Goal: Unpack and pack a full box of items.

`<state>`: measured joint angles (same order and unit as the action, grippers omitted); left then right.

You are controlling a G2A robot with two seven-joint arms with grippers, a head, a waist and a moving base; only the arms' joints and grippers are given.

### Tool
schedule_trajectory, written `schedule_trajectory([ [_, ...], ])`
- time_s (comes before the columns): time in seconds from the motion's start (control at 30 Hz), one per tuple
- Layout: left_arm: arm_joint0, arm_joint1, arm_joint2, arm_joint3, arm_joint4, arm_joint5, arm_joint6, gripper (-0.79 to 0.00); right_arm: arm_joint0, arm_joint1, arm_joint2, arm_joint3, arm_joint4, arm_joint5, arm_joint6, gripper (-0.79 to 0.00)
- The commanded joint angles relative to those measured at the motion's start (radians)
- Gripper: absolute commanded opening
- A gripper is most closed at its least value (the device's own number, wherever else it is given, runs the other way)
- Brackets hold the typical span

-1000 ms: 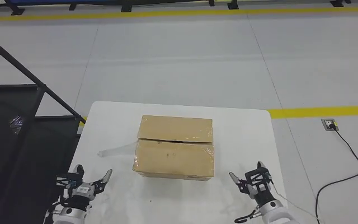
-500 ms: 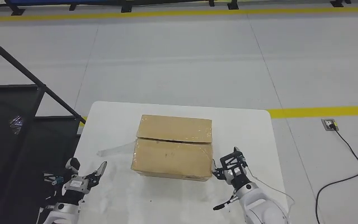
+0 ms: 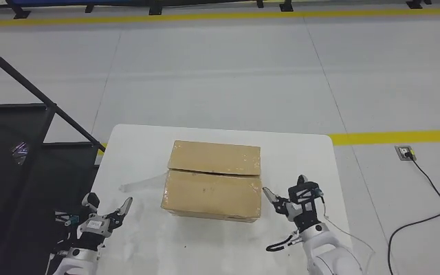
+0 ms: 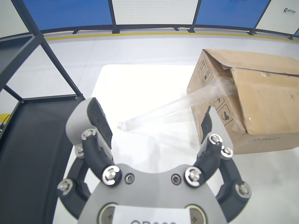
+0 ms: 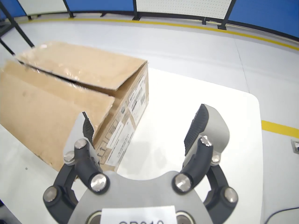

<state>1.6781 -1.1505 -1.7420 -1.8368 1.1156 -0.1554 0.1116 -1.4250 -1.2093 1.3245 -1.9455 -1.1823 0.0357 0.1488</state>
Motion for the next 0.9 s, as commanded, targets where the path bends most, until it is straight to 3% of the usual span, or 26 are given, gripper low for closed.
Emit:
schedule_trajectory([
  [0.0, -0.005, -0.002, 0.006, 0.0, -0.005, 0.004, 0.003, 0.0, -0.01, 0.001, 0.042, -0.012, 0.141, -0.08, -0.012, 0.0],
  [0.1, -0.01, -0.004, 0.013, -0.003, -0.011, 0.013, 0.007, 0.0, -0.004, 0.01, 0.1, 0.002, 0.318, -0.239, 0.084, 0.0],
  [0.23, -0.013, -0.008, 0.02, -0.007, -0.028, 0.015, 0.024, 0.0, 0.071, 0.018, 0.129, 0.089, 0.598, -0.378, 0.302, 0.0],
  [0.33, -0.01, -0.011, 0.021, -0.01, -0.041, 0.028, 0.032, 0.0, 0.143, 0.02, 0.12, 0.167, 0.718, -0.41, 0.409, 0.0],
  [0.57, -0.004, -0.016, 0.029, -0.007, -0.052, 0.023, 0.041, 0.0, 0.262, 0.018, 0.066, 0.309, 0.908, -0.448, 0.534, 0.0],
  [0.87, -0.012, -0.023, 0.051, 0.005, -0.064, 0.035, 0.046, 0.0, 0.334, 0.015, 0.014, 0.379, 1.044, -0.518, 0.592, 0.0],
])
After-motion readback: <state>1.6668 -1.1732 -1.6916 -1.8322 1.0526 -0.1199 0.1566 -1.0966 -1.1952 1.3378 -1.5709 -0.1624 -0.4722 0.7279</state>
